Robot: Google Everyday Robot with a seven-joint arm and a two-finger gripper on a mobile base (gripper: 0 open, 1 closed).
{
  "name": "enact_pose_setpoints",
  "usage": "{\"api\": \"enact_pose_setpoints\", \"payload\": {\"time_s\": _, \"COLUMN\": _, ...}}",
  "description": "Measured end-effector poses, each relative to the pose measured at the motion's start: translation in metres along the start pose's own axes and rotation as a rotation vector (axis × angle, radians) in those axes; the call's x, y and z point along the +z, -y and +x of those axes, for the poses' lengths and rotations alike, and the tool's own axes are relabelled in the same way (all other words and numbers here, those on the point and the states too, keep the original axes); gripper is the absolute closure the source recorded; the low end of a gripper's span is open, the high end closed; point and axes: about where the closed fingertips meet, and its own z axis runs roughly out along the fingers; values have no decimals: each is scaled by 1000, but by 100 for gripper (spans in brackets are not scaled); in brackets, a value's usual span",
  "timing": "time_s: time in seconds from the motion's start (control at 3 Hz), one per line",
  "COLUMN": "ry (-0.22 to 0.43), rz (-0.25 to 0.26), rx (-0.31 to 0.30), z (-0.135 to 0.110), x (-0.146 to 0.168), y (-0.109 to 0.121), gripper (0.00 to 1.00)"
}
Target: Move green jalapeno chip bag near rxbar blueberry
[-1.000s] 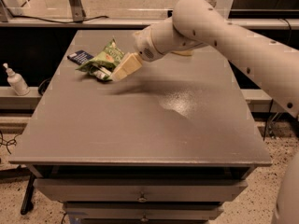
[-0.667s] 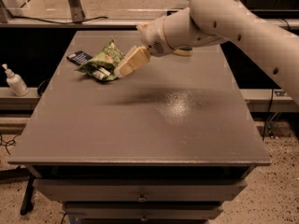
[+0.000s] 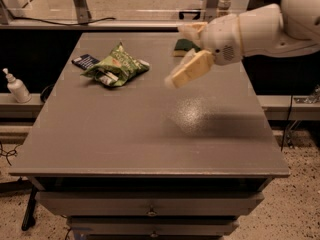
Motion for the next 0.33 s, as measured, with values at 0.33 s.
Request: {"api": "enact_pose_setpoints", "payload": {"time_s": 0.33, "ry": -3, "rz": 4, "rx": 17, "z": 8, "x": -20, "y": -6, "gripper": 0}}
